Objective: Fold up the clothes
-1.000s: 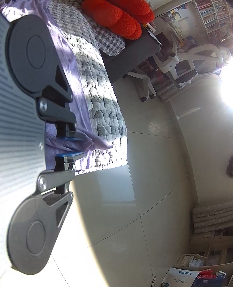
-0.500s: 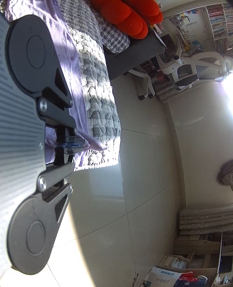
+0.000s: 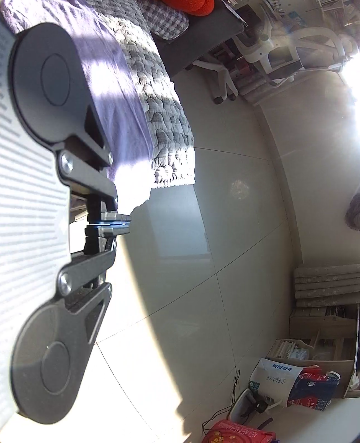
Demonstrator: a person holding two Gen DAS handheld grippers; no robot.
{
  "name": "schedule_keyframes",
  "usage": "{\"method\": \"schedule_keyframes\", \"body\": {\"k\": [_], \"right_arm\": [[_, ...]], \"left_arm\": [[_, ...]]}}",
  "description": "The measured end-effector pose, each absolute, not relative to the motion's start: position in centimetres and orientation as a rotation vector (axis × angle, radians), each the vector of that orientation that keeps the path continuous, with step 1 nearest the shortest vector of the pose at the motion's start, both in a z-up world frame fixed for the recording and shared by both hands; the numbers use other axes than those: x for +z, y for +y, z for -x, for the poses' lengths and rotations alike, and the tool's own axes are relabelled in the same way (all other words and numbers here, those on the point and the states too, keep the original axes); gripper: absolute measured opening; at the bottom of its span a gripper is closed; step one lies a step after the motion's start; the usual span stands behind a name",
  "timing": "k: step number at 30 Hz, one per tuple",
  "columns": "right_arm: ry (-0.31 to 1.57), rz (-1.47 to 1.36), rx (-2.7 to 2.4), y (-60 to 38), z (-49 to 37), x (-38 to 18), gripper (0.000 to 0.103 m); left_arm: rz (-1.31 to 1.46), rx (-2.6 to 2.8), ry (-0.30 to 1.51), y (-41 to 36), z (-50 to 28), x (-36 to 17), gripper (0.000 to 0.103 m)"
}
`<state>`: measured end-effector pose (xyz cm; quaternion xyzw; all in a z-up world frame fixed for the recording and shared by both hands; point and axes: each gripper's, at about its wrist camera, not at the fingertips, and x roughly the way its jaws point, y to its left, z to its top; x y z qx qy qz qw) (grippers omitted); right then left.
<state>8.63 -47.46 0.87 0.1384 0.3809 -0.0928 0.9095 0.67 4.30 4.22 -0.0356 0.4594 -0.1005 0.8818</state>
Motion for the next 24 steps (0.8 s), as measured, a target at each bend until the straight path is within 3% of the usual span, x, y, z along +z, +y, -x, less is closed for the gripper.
{"method": "schedule_keyframes", "body": {"k": [6,10,12,13,20,24], "right_arm": [[0.834,-0.242,-0.149,-46.8,-9.3,-0.2,0.003],[0.728,-0.175,-0.094,-45.2,-9.2,1.9,0.019],[0.684,-0.148,-0.03,-43.6,-9.7,2.8,0.047],[0.664,-0.122,0.007,-42.4,-9.9,3.2,0.051],[0.611,0.2,0.313,-32.5,-10.7,3.3,0.051],[0.583,0.313,0.408,-29.6,-11.1,3.0,0.051]], "left_arm": [[0.09,-0.18,0.95,5.1,-0.9,4.3,0.056],[0.123,-0.137,0.933,6.5,-1.8,4.7,0.056],[0.128,-0.114,0.926,7.1,-2.2,4.8,0.056],[0.13,-0.103,0.922,7.4,-2.4,4.8,0.056],[0.074,-0.111,0.813,9.1,-3.3,5.6,0.056],[-0.008,-0.251,0.73,9.1,-4.1,6.5,0.066]]}}
